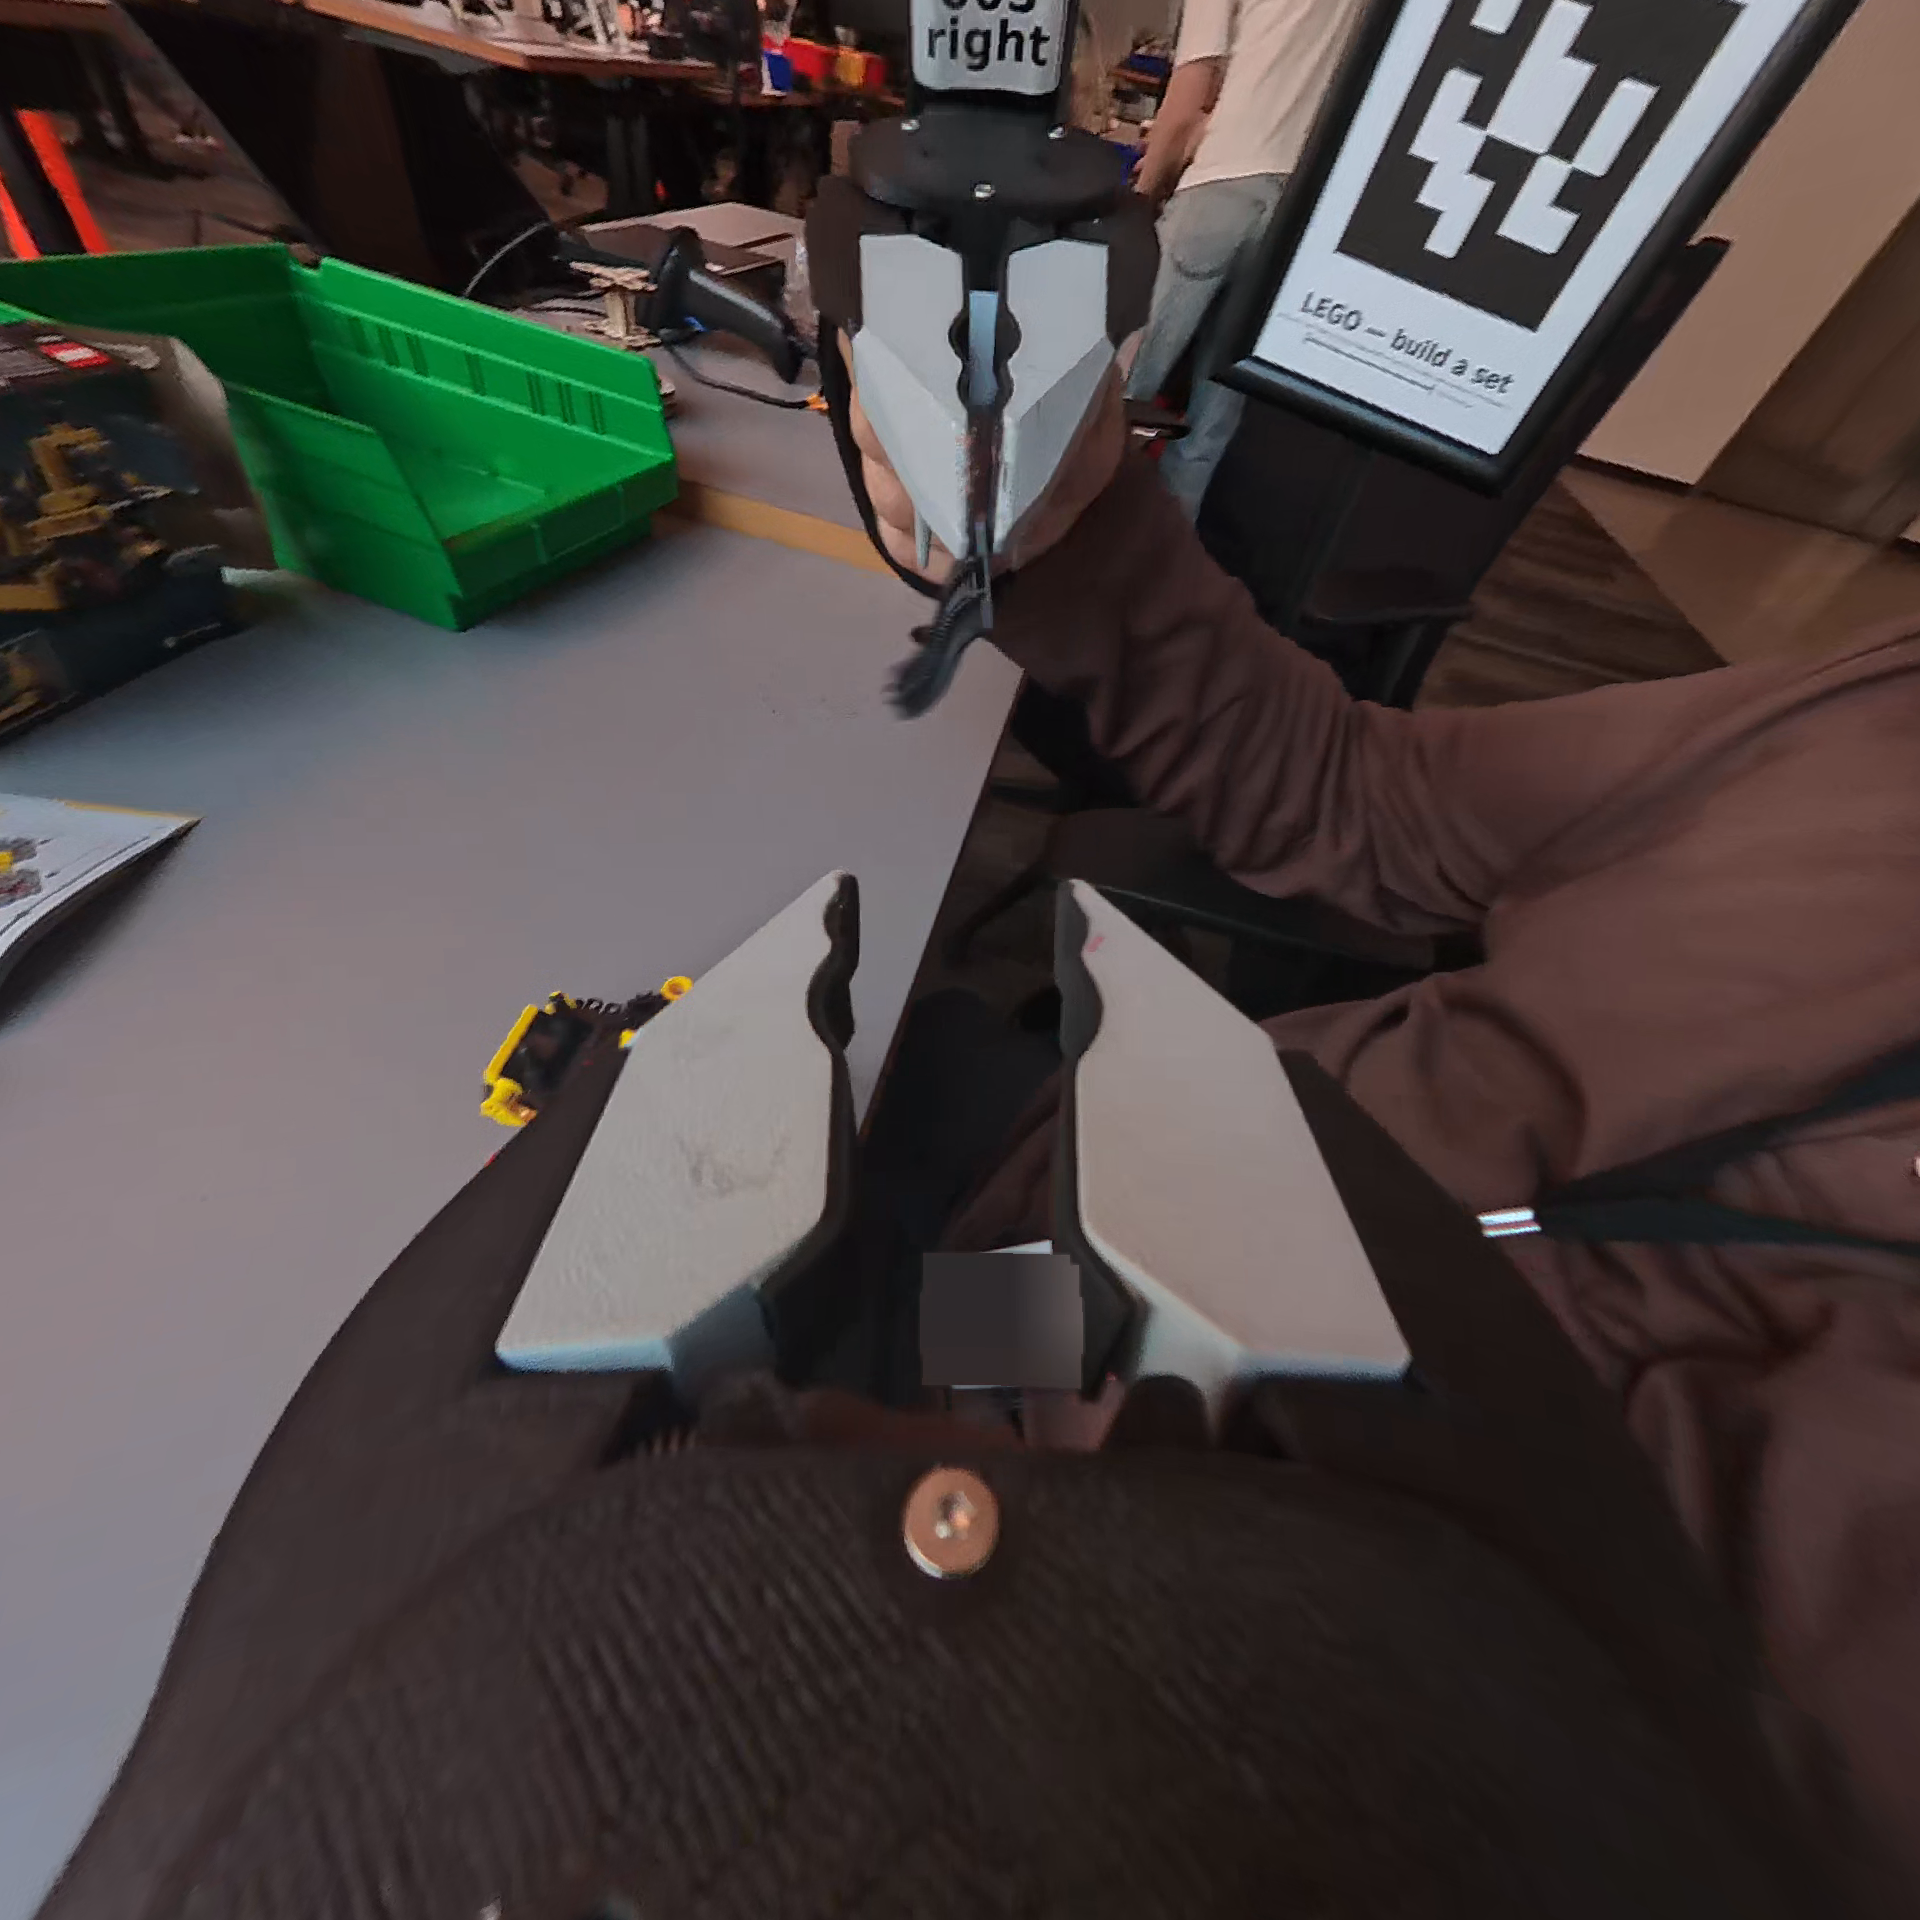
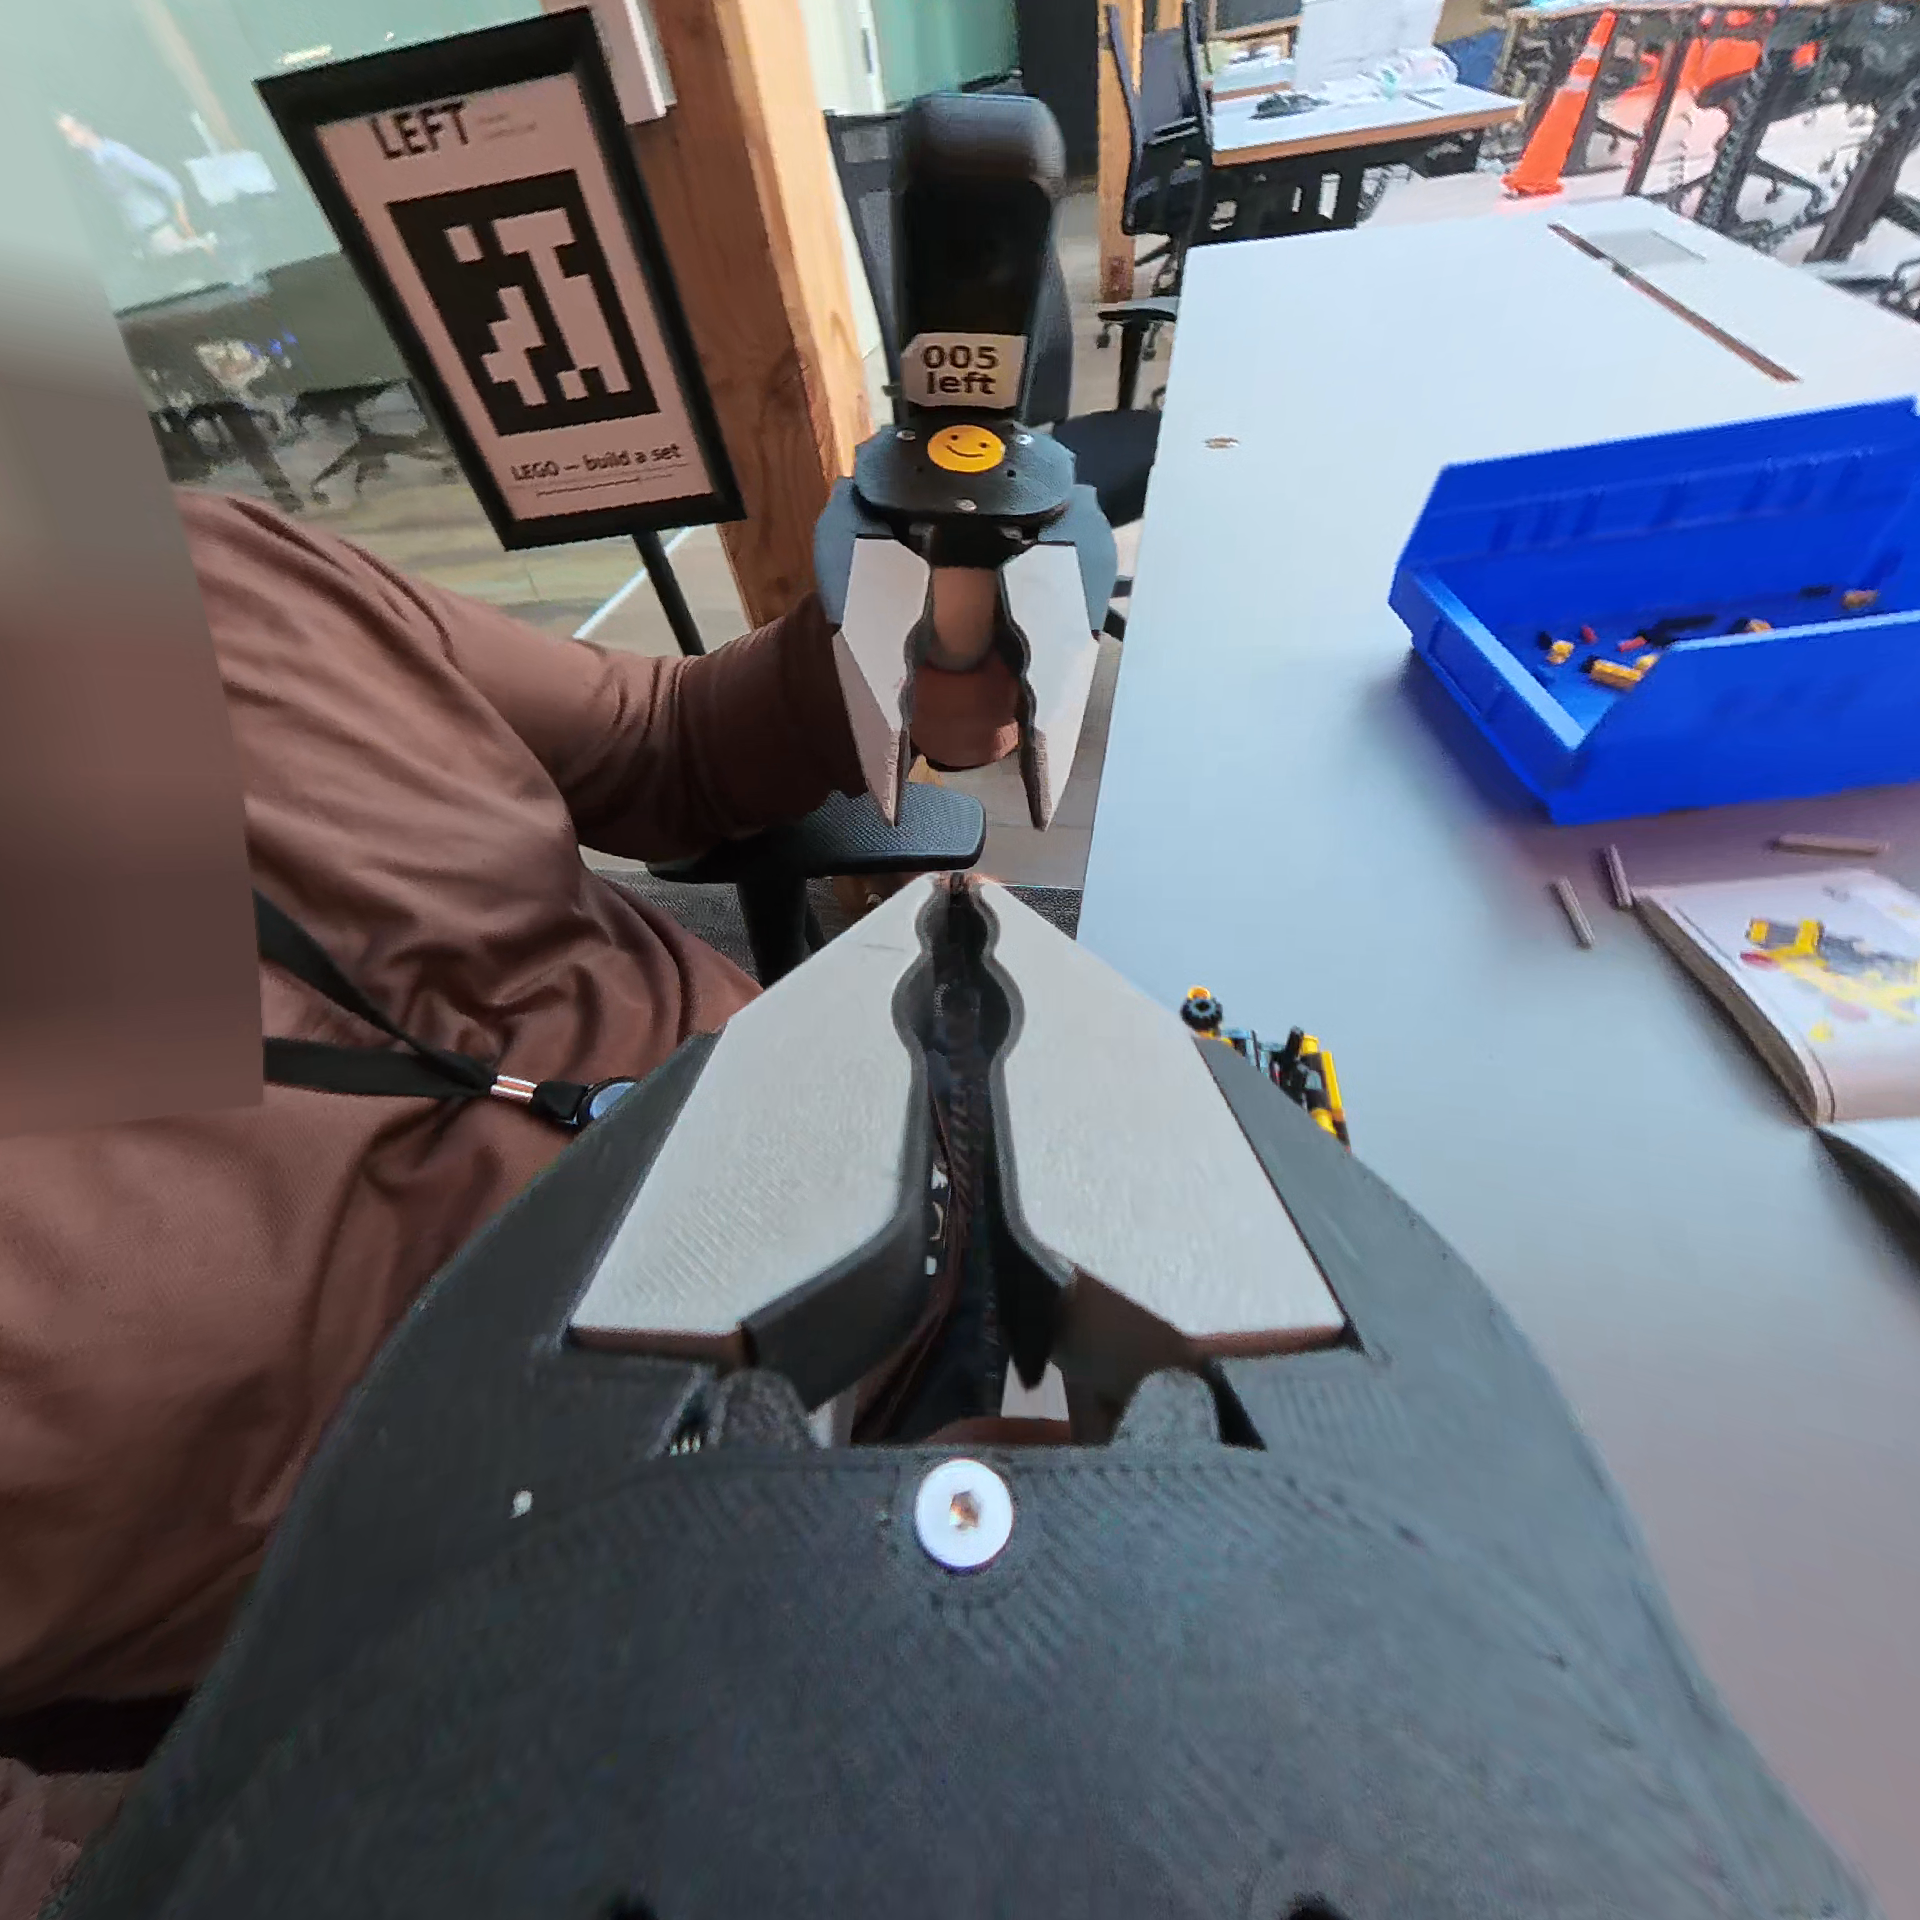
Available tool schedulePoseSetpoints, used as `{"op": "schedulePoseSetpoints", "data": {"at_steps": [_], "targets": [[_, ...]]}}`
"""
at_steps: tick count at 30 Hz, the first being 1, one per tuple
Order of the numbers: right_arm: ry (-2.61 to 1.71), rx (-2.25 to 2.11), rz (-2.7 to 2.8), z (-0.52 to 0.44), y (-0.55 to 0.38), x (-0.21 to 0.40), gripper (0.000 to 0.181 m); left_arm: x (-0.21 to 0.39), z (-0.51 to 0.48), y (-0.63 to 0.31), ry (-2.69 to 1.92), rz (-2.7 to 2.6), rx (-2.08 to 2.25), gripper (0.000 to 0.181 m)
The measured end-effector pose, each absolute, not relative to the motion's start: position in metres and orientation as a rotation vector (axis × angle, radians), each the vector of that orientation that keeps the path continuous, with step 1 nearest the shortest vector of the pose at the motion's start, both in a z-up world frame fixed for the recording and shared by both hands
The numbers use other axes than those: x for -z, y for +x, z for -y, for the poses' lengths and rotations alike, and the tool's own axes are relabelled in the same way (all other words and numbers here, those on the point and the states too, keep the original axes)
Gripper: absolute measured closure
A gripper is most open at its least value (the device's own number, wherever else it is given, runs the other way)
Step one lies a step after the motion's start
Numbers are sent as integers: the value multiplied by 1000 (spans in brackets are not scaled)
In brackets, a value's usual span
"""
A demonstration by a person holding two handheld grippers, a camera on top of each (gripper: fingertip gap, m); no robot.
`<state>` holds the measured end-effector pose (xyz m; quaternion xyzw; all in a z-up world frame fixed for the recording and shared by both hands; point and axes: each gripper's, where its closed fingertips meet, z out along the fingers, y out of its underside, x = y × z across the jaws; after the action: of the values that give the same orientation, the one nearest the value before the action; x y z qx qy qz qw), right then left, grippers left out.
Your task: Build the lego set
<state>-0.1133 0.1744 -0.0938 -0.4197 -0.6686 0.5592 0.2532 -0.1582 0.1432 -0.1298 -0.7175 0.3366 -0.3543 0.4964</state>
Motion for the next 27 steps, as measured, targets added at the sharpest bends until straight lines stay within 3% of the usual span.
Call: {"op": "schedulePoseSetpoints", "data": {"at_steps": [9, 13, 20, 23, 26, 27], "targets": [[-1208, -1543, 1701, -188, -126, 91, 181, 151, -145, -155, -1810, -883, 761, 143], [-1186, -1535, 1694, -178, -131, 86, 181, 158, -168, -165, -1823, -839, 483, 140], [-1143, -1540, 1730, -152, -134, 80, 181, 153, -161, -140, -1729, -912, 389, 126], [-1128, -1561, 1714, -145, -135, 74, 181, 149, -146, -122, -1683, -959, 519, 138], [-1109, -1570, 1699, -140, -135, 70, 181, 144, -135, -116, -1662, -980, 645, 179], [-1105, -1569, 1697, -139, -135, 69, 181, 143, -136, -118, -1662, -973, 645, 179]]}}
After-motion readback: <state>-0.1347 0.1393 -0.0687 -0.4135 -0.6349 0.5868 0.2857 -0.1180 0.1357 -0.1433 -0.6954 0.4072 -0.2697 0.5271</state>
